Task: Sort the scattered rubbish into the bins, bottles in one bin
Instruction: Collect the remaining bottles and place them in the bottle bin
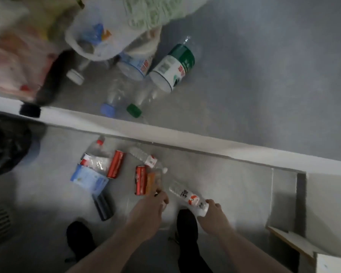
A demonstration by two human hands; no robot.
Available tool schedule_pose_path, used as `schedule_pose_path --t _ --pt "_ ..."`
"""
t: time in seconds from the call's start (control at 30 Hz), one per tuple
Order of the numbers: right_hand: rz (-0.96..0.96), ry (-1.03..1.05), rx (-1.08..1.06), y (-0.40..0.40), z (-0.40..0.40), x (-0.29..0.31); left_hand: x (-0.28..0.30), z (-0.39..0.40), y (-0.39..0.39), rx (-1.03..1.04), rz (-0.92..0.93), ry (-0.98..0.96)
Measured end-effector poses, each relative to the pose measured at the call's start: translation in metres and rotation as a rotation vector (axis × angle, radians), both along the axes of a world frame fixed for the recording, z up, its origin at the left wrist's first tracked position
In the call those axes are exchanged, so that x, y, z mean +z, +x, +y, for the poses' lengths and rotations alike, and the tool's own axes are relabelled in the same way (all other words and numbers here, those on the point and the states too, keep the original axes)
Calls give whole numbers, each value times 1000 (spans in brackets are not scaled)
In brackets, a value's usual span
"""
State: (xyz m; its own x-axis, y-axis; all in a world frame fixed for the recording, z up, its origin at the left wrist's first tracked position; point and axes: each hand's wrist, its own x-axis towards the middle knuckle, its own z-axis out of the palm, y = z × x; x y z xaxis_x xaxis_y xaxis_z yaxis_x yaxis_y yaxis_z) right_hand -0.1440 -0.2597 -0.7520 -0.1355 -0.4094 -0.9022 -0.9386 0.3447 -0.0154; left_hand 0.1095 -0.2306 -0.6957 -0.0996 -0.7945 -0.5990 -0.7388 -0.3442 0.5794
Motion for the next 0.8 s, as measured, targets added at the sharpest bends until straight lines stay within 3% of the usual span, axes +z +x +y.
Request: schedule_pose_path --t 0.5,0.67,0.8 --pt "40 -27 166 -23 32 -217 -155 63 -71 229 57 -39" --pt "28 -34 233 -24 37 -204 -127 88 -67 283 108 -37" --pt "30 34 122 -25 23 -127 -74 95 -61 260 59 7"
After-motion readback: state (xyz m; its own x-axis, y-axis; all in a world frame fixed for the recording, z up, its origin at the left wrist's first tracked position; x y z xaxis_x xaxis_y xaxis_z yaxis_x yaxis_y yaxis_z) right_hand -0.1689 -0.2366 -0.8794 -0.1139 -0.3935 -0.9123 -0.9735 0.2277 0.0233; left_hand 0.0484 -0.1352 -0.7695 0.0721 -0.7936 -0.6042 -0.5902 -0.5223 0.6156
